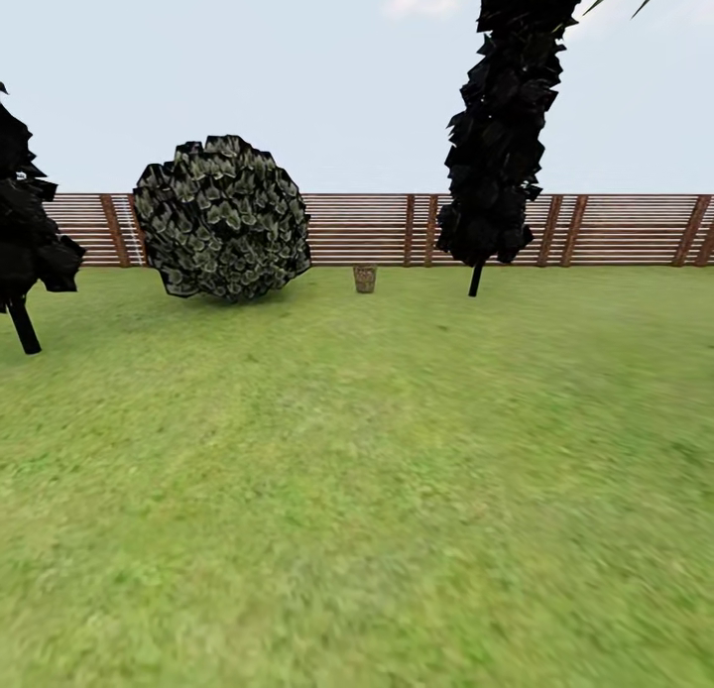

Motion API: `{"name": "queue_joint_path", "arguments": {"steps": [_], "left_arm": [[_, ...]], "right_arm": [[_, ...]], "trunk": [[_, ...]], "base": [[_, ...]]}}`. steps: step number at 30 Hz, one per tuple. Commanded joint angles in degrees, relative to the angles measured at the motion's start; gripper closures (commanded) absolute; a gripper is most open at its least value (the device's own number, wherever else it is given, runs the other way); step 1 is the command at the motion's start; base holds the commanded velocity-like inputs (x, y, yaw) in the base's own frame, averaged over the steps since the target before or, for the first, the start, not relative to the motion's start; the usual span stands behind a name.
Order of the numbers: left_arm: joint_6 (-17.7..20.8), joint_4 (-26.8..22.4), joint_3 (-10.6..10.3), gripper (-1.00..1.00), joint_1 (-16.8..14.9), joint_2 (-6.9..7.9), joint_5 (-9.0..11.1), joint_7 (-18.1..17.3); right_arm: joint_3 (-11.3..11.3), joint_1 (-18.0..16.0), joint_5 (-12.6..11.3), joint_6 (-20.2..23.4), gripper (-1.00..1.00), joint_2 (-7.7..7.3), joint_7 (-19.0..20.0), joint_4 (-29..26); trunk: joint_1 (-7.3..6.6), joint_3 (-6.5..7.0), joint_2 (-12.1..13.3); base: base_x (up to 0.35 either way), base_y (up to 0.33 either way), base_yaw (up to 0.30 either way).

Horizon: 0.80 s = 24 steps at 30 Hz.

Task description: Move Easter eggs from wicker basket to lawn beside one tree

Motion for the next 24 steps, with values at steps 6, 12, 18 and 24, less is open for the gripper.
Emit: {"name": "queue_joint_path", "arguments": {"steps": [6,12,18,24], "left_arm": [[0.0,-0.1,0.0,-1.0,0.0,0.0,0.0,0.0],[0.0,-0.1,0.0,-1.0,0.0,0.04,0.0,0.0],[0.0,-0.1,0.0,-1.0,0.0,0.09,0.0,0.0],[0.0,-0.1,0.0,-1.0,0.0,0.09,0.0,0.0]], "right_arm": [[0.1,-0.1,0.5,0.0,-1.0,-0.01,0.0,0.1],[0.1,-0.1,0.5,0.0,-1.0,-0.01,0.0,0.1],[0.1,-0.1,0.5,0.0,-1.0,-0.01,0.0,0.1],[0.1,-0.1,0.5,0.0,-1.0,0.0,0.0,0.1]], "trunk": [[0.03,-0.04,0.0],[0.03,-0.04,0.0],[0.03,-0.04,0.0],[0.03,-0.04,0.0]], "base": [[0.33,0.0,0.0],[0.33,0.0,0.0],[0.33,0.0,0.0],[0.33,0.0,0.0]]}}
